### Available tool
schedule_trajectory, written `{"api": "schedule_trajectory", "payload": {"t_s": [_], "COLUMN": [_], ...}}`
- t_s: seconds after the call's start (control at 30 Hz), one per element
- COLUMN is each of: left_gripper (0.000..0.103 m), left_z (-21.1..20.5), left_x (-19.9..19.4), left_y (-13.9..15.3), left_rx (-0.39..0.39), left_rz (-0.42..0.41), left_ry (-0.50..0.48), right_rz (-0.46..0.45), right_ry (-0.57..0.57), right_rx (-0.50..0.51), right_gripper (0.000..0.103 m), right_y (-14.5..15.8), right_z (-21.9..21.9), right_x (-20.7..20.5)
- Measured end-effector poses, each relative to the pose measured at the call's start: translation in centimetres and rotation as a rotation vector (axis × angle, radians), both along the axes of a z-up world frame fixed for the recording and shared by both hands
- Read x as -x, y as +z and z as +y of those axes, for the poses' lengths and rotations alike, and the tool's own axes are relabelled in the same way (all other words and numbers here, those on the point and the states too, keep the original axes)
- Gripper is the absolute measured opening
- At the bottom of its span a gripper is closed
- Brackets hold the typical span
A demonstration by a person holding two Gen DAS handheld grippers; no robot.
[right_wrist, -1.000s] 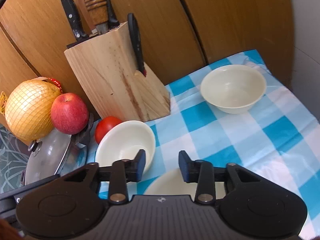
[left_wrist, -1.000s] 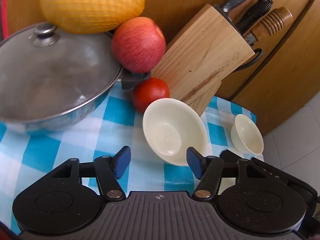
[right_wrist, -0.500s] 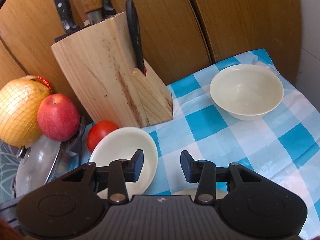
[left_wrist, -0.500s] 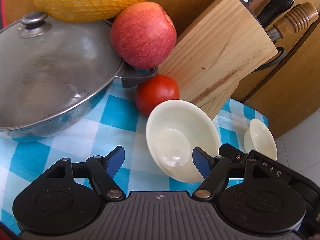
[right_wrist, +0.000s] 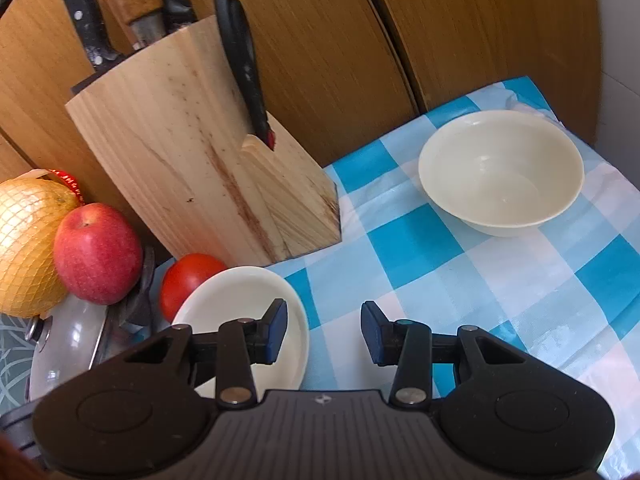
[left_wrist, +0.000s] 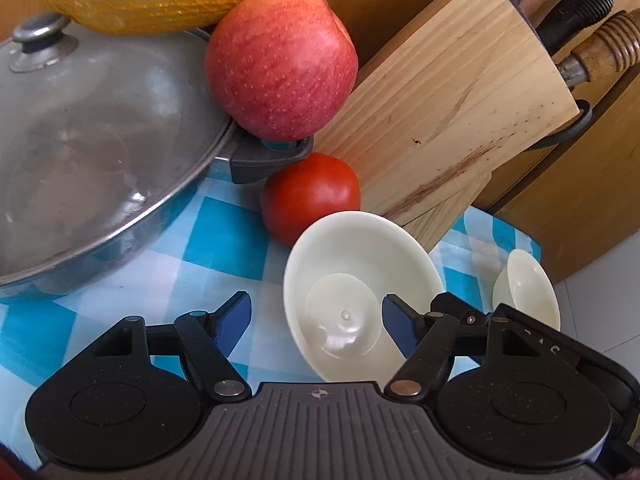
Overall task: Organize plates and bowls
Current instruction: 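Lift and carry the cream bowl toward the bowl beside the tomato, then lower the held bowl into the bowl beside the tomato with the left tool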
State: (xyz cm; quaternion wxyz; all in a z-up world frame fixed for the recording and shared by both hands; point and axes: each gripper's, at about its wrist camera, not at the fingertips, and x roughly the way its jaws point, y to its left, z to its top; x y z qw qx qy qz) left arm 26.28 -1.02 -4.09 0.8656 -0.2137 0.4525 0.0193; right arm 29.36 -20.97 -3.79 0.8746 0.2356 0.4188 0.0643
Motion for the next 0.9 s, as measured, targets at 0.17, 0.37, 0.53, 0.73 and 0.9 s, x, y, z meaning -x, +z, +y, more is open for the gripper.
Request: {"api": "schedule_trajectory", "payload": {"t_s": [0.17, 0.37, 0.53, 0.73, 0.9], "left_gripper": [0.071, 0.061, 0.033, 0.03, 0.031], "left_z": [-0.5, -0.6, -1.9, -2.5, -3.2], "left_x": [-0.4, -0.5, -0.7, -0.5, 0.0], "left_y": [-0.3, -0.6, -1.0, -0.8, 0.0], "left_rx": [-0.015, -0.034, -0.116, -0.149, -0.179], "left_rz": [0.014, 0.026, 0.045, 0.033, 0.002], "left_ry": [-0.004, -0.003, -0.048, -0.056, -0.069], "right_rz": [0.007, 0.025, 0.032, 0.032, 0.003], "right_ry": [0.006, 0.046, 0.081, 0.078, 0.071], "right_rx": [0.01, -0.024, 0.0, -0.001, -0.006], "right_gripper": [0.035, 0.024, 0.013, 0.009, 0.009], "right_y": [-0.1, -0.4, -0.7, -0.6, 0.2], "right_z": [0.2, 0.8, 1.9, 1.7, 1.4], "right_x": [-0.4, -0.4, -0.1, 0.1, 0.6]}}
